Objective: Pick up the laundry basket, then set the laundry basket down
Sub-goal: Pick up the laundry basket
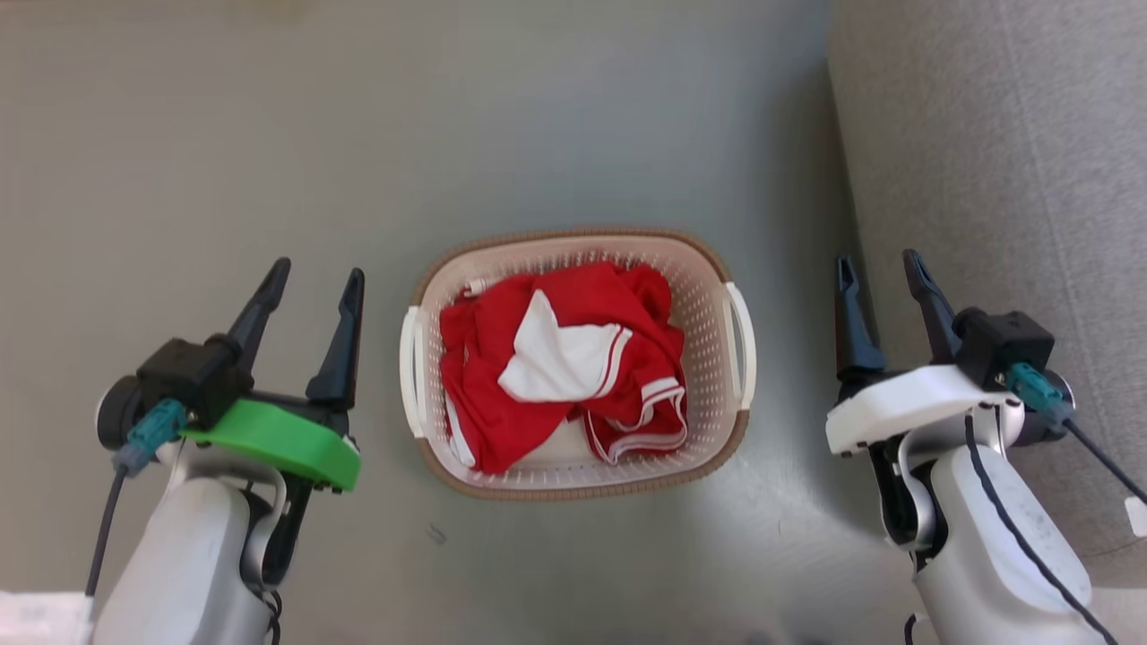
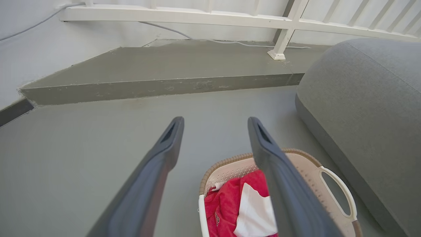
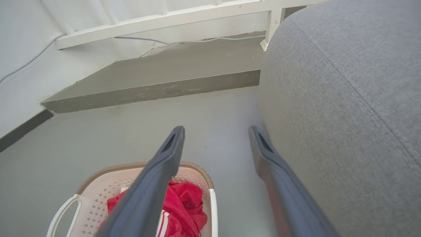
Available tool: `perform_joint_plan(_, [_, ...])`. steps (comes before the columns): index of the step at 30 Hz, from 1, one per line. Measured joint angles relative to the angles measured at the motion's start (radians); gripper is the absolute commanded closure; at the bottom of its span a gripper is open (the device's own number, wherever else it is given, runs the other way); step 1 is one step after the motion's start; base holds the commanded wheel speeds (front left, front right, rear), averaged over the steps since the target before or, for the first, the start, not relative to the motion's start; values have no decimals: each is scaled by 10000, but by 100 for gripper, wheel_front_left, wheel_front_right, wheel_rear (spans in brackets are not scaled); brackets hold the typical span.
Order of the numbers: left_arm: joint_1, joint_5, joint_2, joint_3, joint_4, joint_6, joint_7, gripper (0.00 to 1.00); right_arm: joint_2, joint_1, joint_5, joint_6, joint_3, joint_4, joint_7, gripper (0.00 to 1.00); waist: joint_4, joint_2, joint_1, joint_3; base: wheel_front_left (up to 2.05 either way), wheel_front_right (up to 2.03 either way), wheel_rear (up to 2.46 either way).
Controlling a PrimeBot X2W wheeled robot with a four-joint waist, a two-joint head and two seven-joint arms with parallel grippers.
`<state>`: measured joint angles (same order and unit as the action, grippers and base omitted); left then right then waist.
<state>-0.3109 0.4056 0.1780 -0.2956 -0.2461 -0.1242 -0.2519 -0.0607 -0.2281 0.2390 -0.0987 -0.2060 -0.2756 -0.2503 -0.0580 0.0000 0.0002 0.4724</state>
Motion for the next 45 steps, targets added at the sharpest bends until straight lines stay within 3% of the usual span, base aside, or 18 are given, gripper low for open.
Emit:
perform_joint_plan(16, [-1708,1294,604,-1277,-1544,0,56,0,38,-1789,752,-2,-359,-2000,-2,0,-14,0,-1,2148,0,0,0])
perform_joint_plan(25, [-2719,1854,635,-2171,-2318,0,326,0,19,-2682,1944,-40,-727,-2987,-2,0,60,0,-1,3214,0,0,0])
perform_joint_plan(45, [-4070,3030,736,-3699,-3670,0,986,0,-12,-4169,3407,-82,-2395,-4558,-4,0,257,0,-1,4801,0,0,0])
